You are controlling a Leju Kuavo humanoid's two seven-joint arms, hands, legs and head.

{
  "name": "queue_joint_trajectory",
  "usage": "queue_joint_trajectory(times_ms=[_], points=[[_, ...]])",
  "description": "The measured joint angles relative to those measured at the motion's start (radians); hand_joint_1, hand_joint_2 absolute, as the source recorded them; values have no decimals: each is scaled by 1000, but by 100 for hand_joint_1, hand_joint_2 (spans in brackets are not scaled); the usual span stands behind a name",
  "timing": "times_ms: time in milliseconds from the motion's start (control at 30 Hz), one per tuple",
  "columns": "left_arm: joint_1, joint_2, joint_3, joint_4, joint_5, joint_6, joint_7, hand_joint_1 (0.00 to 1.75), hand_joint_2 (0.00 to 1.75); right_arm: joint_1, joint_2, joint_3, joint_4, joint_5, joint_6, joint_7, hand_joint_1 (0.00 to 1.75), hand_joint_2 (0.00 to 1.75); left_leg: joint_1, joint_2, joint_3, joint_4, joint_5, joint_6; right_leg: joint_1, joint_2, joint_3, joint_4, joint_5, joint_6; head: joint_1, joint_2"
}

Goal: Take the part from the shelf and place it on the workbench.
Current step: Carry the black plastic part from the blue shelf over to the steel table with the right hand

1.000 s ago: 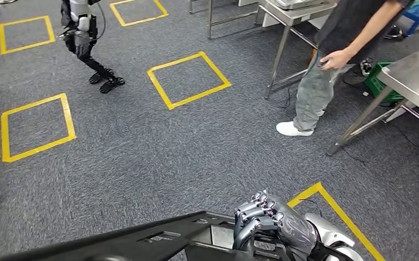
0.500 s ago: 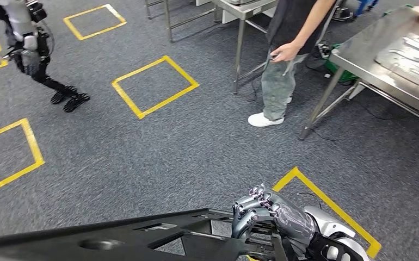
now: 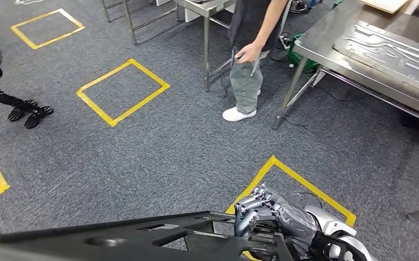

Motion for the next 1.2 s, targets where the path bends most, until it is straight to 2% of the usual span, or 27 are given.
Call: queue_joint_trajectory(times_ms=[33, 67, 100, 167, 200, 233, 300, 333, 367, 400, 433, 467, 500, 567, 600, 667, 700, 767, 833, 867, 900, 933, 967, 1033, 1100, 1133, 1200], points=[[0, -2, 0, 0, 0, 0, 1, 0, 0, -1, 0, 0, 0, -1, 5, 1, 175, 175, -3, 9, 5, 1, -5, -5, 2, -21, 31, -58, 21, -3, 0, 0], [0, -3, 0, 0, -1, 1, 2, 0, 0, -3, 0, -1, 0, -3, 11, 1, 175, 175, -5, 18, 9, 2, -10, -12, 4, -36, 49, -93, 30, -8, 0, 0], [-1, -4, 0, 0, -1, 1, 3, 0, 0, -4, -1, -2, 0, -5, 18, 2, 175, 175, -8, 28, 14, 3, -14, -19, 7, -40, 54, -104, 30, -13, 0, 0], [-3, -6, 0, 0, -3, 1, 6, 0, 0, -3, -2, -4, 0, -9, 26, 3, 175, 175, -6, 45, 21, 3, -22, -32, 7, -12, 52, -104, 31, -24, -1, 0], [-4, -7, 1, 0, -3, 1, 7, 0, 0, -3, -2, -5, 0, -10, 27, 4, 175, 175, -4, 35, 20, 13, -32, -38, 5, 0, 53, -108, 33, -30, -1, 0], [-5, -9, 1, 0, -3, 2, 8, 0, 0, -2, -3, -6, 0, -11, 27, 4, 175, 175, -1, 13, 9, 42, -53, -42, 3, 12, 55, -111, 36, -37, -1, 0], [-4, -10, 2, 0, -3, 3, 10, 0, 0, -1, -3, -7, 0, -12, 27, 6, 175, 175, 3, -45, -44, 159, -117, -48, 3, 35, 57, -113, 39, -46, -1, 0], [-1, -10, 4, 0, -3, 3, 10, 0, 0, 0, -3, -7, 0, -11, 27, 7, 175, 175, 3, -59, -79, 229, -146, -49, 4, 47, 57, -113, 38, -49, -1, 0], [1, -10, 5, 0, -3, 4, 11, 0, 0, 1, -3, -7, 0, -11, 27, 8, 175, 175, 3, -66, -107, 280, -160, -49, 6, 61, 57, -112, 38, -50, -1, 0], [3, -10, 7, 0, -3, 4, 12, 0, 0, 3, -3, -7, 0, -11, 27, 8, 175, 175, 3, -69, -123, 301, -156, -47, 8, 74, 58, -111, 37, -51, -1, 0], [4, -11, 8, 0, -3, 4, 14, 0, 0, 5, -3, -7, 1, -11, 26, 9, 175, 175, 2, -70, -122, 287, -134, -44, 10, 88, 59, -110, 36, -52, -1, 0], [4, -12, 8, 0, -3, 4, 14, 0, 0, 6, -3, -7, 1, -11, 26, 10, 175, 175, 2, -76, -104, 236, -98, -39, 12, 101, 61, -110, 36, -52, -1, 0], [4, -12, 9, 0, -4, 4, 15, 0, 0, 7, -3, -7, 0, -10, 26, 12, 175, 175, 0, -92, -75, 160, -57, -30, 12, 114, 63, -110, 36, -52, -1, 0], [3, -12, 10, 0, -4, 5, 15, 0, 0, 10, -3, -7, 1, -8, 26, 16, 175, 175, -4, -123, -25, 41, -8, -16, 14, 137, 62, -110, 35, -46, 0, 0], [2, -13, 11, 0, -4, 6, 15, 0, 0, 12, -3, -7, 1, -6, 25, 17, 175, 175, -6, -130, -14, 15, -2, -11, 12, 148, 60, -110, 36, -41, 0, 0], [-1, -15, 12, 0, -4, 7, 13, 0, 0, 18, -3, -7, 0, -4, 24, 18, 175, 175, -8, -114, -8, 6, 2, -5, 10, 165, 56, -114, 39, -27, -1, 0], [-3, -16, 13, 0, -4, 7, 13, 0, 0, 21, -3, -7, 0, -4, 23, 18, 175, 175, -5, -104, -4, -3, 7, -1, 10, 159, 56, -114, 39, -23, 0, 0], [-6, -20, 14, 0, -4, 7, 11, 0, 0, 21, -3, -7, -2, -3, 21, 18, 175, 175, 1, -84, 3, -21, 17, 7, 13, 111, 38, -77, 12, -14, 0, 0], [-4, -21, 14, 0, -4, 7, 10, 0, 0, 21, -3, -7, -2, -3, 20, 18, 175, 175, 0, -62, 6, -26, 17, 10, 9, 61, -20, 38, -50, -6, 0, 0], [-2, -21, 15, 0, -4, 7, 10, 0, 0, 22, -3, -7, -1, -3, 19, 18, 175, 175, 0, -49, 5, -25, 15, 11, 5, 53, -53, 101, -75, -3, 0, 0], [0, -21, 15, 0, -4, 7, 11, 0, 0, 24, -3, -6, 0, -3, 19, 18, 175, 175, 0, -37, 5, -23, 13, 10, 1, 49, -75, 140, -83, 1, 0, 0], [1, -22, 15, 0, -4, 7, 10, 0, 0, 25, -3, -6, 0, -3, 19, 19, 175, 175, 0, -24, 5, -20, 9, 9, -2, 45, -79, 143, -71, 4, 0, 0], [1, -23, 15, 0, -4, 7, 10, 0, 0, 26, -3, -6, 1, -3, 19, 19, 175, 175, 1, -12, 7, -17, 6, 6, -6, 38, -61, 108, -44, 7, 0, 0], [0, -24, 15, 0, -3, 8, 5, 0, 0, 26, -3, -6, 1, -3, 14, 20, 175, 175, -1, 8, 12, -9, -6, -4, -6, -7, 7, -19, 17, 10, 0, 0], [0, -25, 16, 0, -2, 12, -3, 0, 0, 28, -3, -5, 0, -5, 8, 20, 175, 175, -6, 25, 18, -2, -17, -17, -3, -38, 45, -95, 38, 1, 0, 0], [-1, -25, 16, 0, -1, 15, -6, 0, 0, 30, -4, -5, 0, -5, 5, 21, 175, 175, -8, 35, 21, -1, -21, -23, 1, -35, 45, -100, 36, -6, -1, 0], [-4, -25, 17, 0, 2, 22, -11, 0, 0, 40, -6, -5, -3, -6, -3, 20, 175, 175, -5, 49, 26, 3, -29, -35, 1, -8, 42, -98, 37, -21, -1, 0]])
